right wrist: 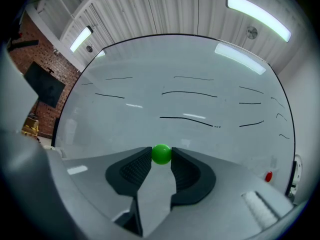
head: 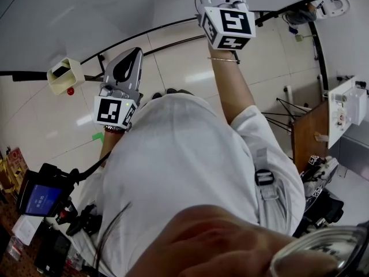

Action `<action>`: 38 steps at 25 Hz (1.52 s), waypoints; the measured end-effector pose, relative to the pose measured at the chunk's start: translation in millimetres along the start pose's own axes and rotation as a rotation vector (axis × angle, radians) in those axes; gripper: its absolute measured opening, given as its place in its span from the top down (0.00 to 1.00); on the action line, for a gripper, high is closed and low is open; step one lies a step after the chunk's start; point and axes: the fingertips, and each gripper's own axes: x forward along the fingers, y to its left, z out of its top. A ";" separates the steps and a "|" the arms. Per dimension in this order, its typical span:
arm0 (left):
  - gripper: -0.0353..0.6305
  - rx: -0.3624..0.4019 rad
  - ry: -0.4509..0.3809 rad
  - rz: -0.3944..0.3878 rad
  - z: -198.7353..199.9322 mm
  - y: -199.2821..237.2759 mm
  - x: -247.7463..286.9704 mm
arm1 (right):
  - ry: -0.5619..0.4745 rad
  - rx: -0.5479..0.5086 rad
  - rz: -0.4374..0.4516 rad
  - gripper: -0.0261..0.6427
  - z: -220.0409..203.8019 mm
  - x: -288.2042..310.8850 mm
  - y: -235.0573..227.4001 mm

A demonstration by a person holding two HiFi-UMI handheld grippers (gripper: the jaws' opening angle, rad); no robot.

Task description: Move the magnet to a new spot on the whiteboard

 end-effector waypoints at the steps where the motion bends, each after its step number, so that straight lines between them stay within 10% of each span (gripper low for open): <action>1: 0.94 -0.002 0.002 -0.003 -1.2 -1.6 -0.1 | 0.000 0.001 0.001 0.78 0.1 -3.7 -0.6; 38: 0.94 -0.093 0.074 0.054 -17.7 1.6 -9.0 | 0.019 0.088 0.114 0.78 -16.5 -91.6 28.2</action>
